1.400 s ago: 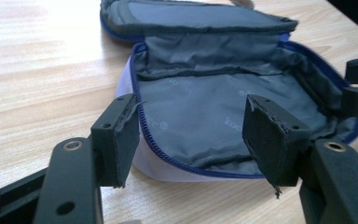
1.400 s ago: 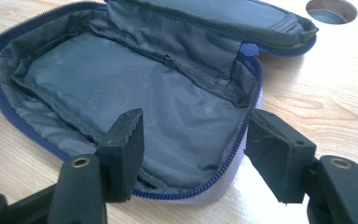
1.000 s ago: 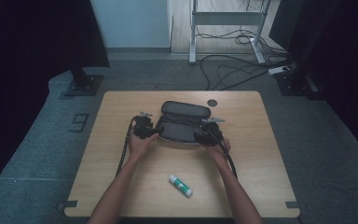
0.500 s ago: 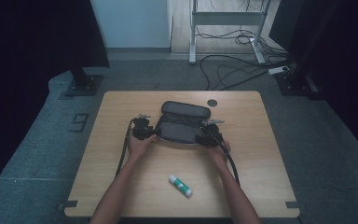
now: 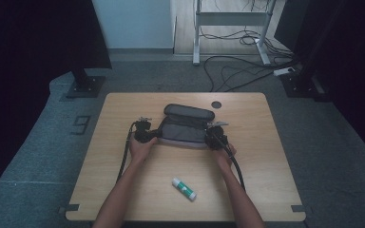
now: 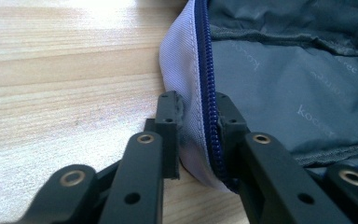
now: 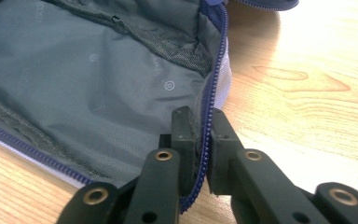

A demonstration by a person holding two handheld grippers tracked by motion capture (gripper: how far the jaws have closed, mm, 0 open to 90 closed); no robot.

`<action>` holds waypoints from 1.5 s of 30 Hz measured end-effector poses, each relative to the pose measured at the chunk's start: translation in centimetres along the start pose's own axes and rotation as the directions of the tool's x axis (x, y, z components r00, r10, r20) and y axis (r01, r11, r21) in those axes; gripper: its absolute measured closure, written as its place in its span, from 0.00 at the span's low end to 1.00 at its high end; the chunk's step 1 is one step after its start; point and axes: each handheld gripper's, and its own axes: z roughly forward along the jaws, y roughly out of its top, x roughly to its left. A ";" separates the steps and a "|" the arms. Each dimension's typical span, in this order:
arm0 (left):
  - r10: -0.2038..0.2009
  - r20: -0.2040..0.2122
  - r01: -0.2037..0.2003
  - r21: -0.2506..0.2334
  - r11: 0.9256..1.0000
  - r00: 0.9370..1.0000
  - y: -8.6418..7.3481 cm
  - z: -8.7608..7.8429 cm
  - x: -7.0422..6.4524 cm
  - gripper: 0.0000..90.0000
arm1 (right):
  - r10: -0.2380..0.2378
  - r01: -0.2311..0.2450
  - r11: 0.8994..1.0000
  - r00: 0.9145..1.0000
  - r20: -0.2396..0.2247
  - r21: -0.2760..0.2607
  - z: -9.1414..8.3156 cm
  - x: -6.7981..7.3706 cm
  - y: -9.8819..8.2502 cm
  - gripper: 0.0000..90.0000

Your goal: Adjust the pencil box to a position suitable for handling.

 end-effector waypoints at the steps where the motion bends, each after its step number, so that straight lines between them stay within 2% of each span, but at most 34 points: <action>1: 0.004 -0.004 -0.004 -0.002 1.000 1.000 0.0 0.0 0.0 0.86 | 0.003 -0.003 1.000 1.000 -0.003 -0.003 0.0 -0.1 0.0 0.93; 5: 0.028 -0.026 -0.028 -0.005 1.000 0.999 0.0 -0.1 -0.4 0.89 | 0.021 -0.021 1.000 1.000 -0.017 -0.017 -0.1 -0.3 -0.1 0.95; 6: 0.028 -0.026 -0.028 -0.005 1.000 0.999 0.0 -0.1 -0.4 0.90 | 0.021 -0.021 1.000 1.000 -0.017 -0.017 -0.1 -0.3 -0.1 0.95; 10: 0.018 -0.011 -0.018 -0.003 1.000 1.000 -0.1 -0.2 -0.2 0.91 | 0.018 -0.019 0.997 1.000 -0.019 -0.076 -0.7 -0.3 -0.4 0.95; 14: 0.015 -0.007 -0.015 -0.010 1.000 1.000 0.0 -0.7 -0.2 0.91 | 0.008 -0.011 0.996 1.000 -0.027 -0.091 -1.2 -0.1 -0.6 0.95; 18: 0.027 0.002 -0.027 -0.030 0.999 1.000 0.3 -1.7 -0.5 0.92 | 0.008 -0.012 0.995 0.999 -0.041 -0.102 -1.8 -0.1 -0.3 0.95; 21: 0.035 0.004 -0.035 -0.038 0.999 0.999 0.5 -2.4 -0.8 0.91 | 0.009 -0.015 0.991 0.999 -0.044 -0.134 -2.6 0.0 -0.1 0.95; 28: 0.060 0.016 -0.058 -0.070 0.996 0.998 0.9 -5.0 -1.6 0.91 | -0.002 -0.007 0.986 0.998 -0.059 -0.166 -4.2 0.3 0.2 0.95; 32: 0.069 0.013 -0.068 -0.082 0.994 0.998 0.9 -5.8 -2.1 0.91 | 0.001 -0.013 0.985 0.998 -0.068 -0.173 -4.8 0.4 0.2 0.95; 45: 0.097 0.022 -0.093 -0.118 0.989 0.995 0.9 -8.1 -2.9 0.92 | -0.029 0.012 0.978 0.997 -0.076 -0.209 -6.8 1.0 0.4 0.95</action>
